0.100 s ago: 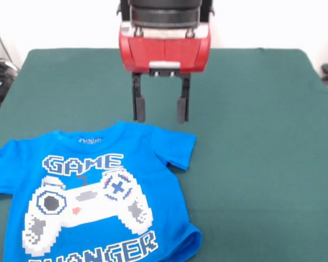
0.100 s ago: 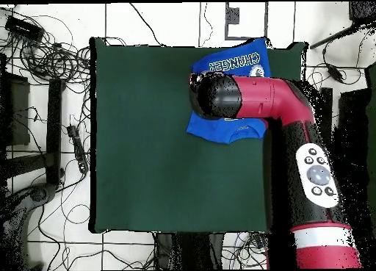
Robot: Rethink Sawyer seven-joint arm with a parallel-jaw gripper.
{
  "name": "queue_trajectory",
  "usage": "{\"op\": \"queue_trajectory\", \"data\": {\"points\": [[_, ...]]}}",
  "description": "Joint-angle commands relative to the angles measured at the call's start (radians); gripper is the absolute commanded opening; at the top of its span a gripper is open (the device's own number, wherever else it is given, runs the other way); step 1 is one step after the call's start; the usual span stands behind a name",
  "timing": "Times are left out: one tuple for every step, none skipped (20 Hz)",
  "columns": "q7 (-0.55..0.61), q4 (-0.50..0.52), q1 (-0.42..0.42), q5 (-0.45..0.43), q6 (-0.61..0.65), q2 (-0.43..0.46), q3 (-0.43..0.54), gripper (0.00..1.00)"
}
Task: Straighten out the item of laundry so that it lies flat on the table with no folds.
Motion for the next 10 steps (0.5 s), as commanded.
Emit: {"op": "queue_trajectory", "data": {"points": [[0.148, 0.173, 0.030, 0.010, -0.077, 0.074, -0.012, 1.00], [0.143, 0.182, 0.030, 0.014, -0.072, 0.065, -0.014, 1.00], [0.138, 0.190, 0.029, 0.018, -0.066, 0.056, -0.016, 1.00], [0.131, 0.197, 0.026, 0.021, -0.063, 0.052, -0.016, 1.00], [0.124, 0.203, 0.023, 0.024, -0.059, 0.048, -0.016, 1.00], [0.116, 0.206, 0.021, 0.024, -0.059, 0.049, -0.016, 1.00], [0.107, 0.208, 0.016, 0.024, -0.061, 0.052, -0.013, 1.00], [0.098, 0.211, 0.010, 0.024, -0.065, 0.056, -0.008, 1.00], [0.080, 0.213, 0.001, 0.022, -0.068, 0.062, 0.003, 1.00], [0.070, 0.220, -0.006, 0.020, -0.074, 0.065, 0.011, 1.00]]}}
